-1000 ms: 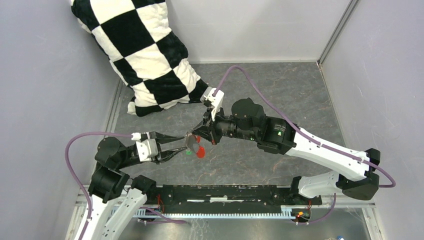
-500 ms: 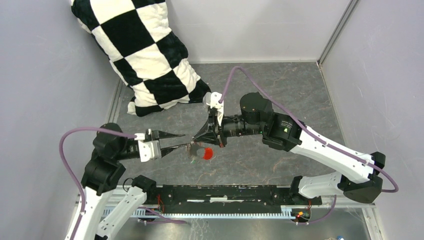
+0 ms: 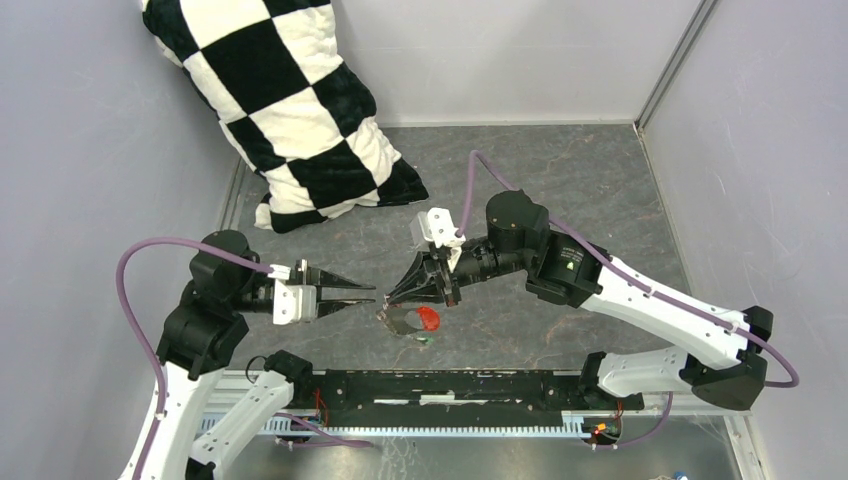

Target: Put the keys on the keyring

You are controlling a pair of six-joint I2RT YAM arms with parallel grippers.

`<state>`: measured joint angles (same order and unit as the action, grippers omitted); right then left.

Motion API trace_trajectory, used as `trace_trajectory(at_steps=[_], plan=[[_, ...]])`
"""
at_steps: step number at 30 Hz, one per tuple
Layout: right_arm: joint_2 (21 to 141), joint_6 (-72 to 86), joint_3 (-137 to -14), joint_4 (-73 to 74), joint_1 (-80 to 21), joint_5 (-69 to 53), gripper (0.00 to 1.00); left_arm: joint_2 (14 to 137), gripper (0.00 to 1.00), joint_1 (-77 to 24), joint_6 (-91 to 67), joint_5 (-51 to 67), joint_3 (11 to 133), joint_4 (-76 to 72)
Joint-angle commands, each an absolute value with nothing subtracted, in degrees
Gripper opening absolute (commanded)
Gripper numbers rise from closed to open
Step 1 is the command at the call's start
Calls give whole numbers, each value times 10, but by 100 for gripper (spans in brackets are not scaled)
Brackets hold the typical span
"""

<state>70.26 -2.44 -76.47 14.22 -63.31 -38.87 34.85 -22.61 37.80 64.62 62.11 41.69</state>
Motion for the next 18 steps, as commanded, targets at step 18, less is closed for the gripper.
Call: trace_trajectory(at_steps=[18], plan=[[732,-13,-779,49,-625,-462,0,356,31,-227,323,725,632,420]])
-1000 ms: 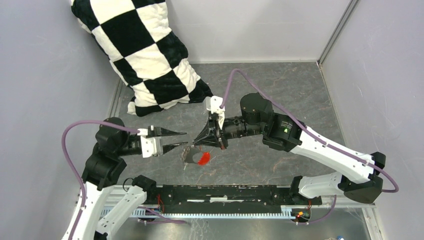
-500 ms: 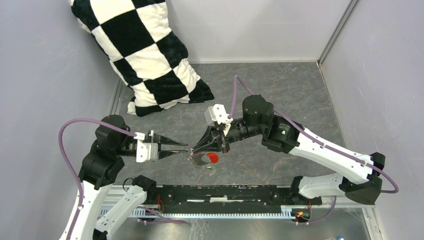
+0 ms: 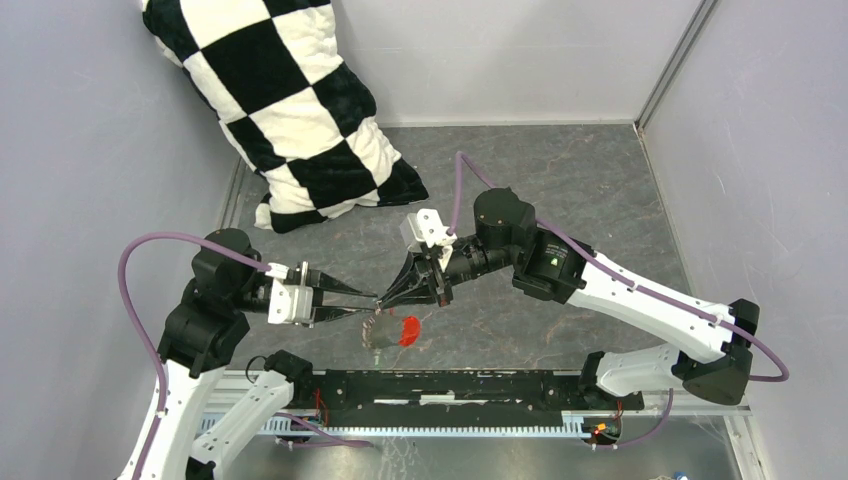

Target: Put the keys on the keyring

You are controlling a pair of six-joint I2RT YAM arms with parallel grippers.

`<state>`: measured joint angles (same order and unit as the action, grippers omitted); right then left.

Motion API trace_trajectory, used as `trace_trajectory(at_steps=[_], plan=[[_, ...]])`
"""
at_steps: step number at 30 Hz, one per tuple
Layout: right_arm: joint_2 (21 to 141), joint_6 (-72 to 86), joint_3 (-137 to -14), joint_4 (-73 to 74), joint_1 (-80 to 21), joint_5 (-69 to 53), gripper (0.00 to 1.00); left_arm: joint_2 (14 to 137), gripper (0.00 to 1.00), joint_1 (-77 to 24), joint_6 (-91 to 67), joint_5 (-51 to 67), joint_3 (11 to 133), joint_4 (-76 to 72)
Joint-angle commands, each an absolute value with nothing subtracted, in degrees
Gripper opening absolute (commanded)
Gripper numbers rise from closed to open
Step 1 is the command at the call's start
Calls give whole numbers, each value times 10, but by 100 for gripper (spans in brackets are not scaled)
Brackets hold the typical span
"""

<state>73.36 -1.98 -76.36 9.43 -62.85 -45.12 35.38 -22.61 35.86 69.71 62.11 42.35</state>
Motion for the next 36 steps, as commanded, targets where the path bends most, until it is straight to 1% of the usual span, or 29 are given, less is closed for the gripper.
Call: trace_trajectory(at_steps=[1,6,12,16,22,31,33,34,35,36], plan=[[731,-13,-778,48,-625,-460,0,356,32,-227,320,727,631,420],[731,-11,-779,48,-622,-453,0,359,31,-227,309,735,626,421],[731,-7,-776,44,-621,-452,0,357,27,-227,323,729,617,422],[730,-7,-775,43,-619,-448,0,353,22,-227,324,723,611,421],[728,-17,-774,60,-613,-447,0,347,19,-227,327,712,605,421],[725,-15,-766,62,-612,-453,0,352,8,-227,337,700,608,425],[725,-14,-765,63,-612,-455,0,353,8,-227,334,692,610,425],[724,-14,-765,62,-612,-457,0,352,11,-227,333,687,610,425],[724,-15,-764,60,-612,-458,0,352,18,-227,333,681,610,425],[724,-14,-764,60,-611,-459,0,351,23,-227,332,675,609,424]])
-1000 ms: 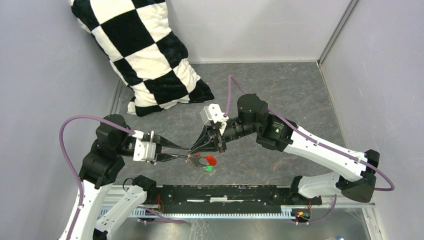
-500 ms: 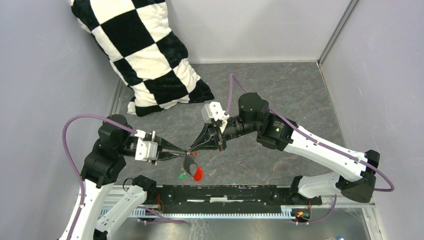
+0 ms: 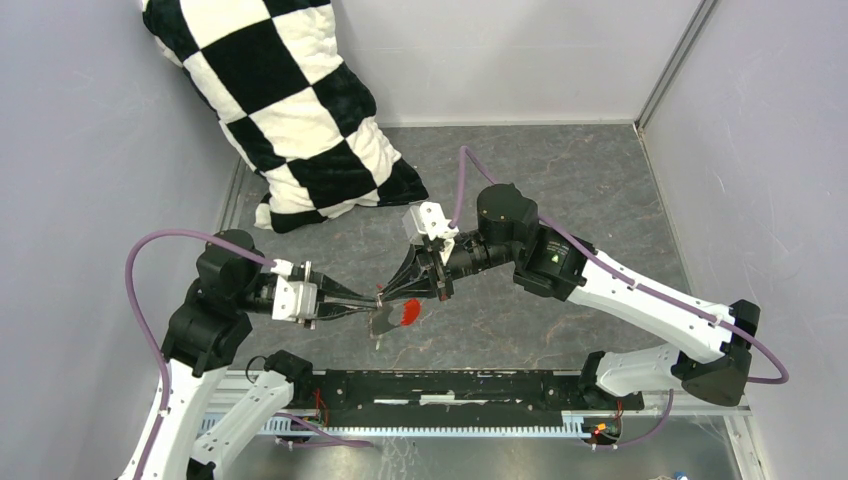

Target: Put the keys on the keyring

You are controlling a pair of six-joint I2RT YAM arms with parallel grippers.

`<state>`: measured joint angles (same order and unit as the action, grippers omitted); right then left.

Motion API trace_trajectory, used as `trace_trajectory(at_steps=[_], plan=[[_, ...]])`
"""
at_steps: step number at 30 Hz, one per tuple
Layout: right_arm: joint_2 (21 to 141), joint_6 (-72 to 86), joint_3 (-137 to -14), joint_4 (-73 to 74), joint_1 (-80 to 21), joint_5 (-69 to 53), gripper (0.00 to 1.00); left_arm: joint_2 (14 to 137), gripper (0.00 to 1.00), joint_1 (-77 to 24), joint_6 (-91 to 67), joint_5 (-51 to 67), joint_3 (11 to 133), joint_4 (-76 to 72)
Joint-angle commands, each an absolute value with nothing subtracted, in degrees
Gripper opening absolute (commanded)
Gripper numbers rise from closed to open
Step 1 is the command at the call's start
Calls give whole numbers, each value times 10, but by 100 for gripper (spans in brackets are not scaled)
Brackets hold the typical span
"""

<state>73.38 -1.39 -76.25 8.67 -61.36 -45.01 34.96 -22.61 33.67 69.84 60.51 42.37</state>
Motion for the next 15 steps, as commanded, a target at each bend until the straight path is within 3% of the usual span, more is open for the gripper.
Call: trace_trajectory(at_steps=[1,6,15], plan=[[724,-14,-763,58,-611,-460,0,350,24,-227,321,669,607,416],[727,-8,-763,51,-612,-465,0,347,30,-227,294,665,595,397],[736,-1,-764,39,-612,-480,0,352,31,-227,281,673,588,377]])
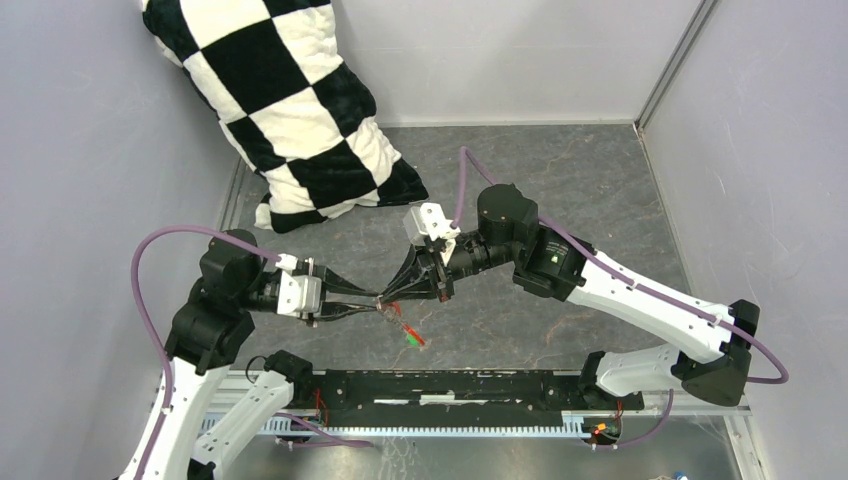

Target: Put the keys on the keyring

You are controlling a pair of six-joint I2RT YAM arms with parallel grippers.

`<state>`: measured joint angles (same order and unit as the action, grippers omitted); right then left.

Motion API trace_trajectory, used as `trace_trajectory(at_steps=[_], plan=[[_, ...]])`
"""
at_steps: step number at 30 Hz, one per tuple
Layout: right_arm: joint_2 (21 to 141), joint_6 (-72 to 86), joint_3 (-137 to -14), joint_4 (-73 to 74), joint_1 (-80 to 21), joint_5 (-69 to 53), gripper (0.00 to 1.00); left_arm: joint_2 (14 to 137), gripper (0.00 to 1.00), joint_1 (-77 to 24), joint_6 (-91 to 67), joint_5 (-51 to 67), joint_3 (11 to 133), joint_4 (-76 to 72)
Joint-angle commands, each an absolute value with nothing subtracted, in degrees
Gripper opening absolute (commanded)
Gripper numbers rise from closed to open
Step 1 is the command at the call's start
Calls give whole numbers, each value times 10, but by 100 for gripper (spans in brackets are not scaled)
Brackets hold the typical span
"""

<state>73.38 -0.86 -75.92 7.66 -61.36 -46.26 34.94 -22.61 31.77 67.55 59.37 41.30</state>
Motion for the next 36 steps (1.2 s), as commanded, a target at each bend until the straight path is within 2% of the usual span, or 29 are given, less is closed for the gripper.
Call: trace_trajectory(at_steps=[1,7,10,18,25,36], plan=[[738,-1,-764,38,-612,-481,0,352,32,-227,278,673,588,375],[742,-1,-766,43,-612,-480,0,352,40,-227,264,691,595,375],[745,-4,-769,48,-612,-473,0,357,41,-227,249,716,600,374],[741,-16,-775,65,-611,-456,0,354,28,-227,238,719,597,373],[732,-24,-775,73,-608,-442,0,349,21,-227,235,716,595,373],[724,-26,-773,70,-602,-435,0,345,20,-226,228,721,594,372]])
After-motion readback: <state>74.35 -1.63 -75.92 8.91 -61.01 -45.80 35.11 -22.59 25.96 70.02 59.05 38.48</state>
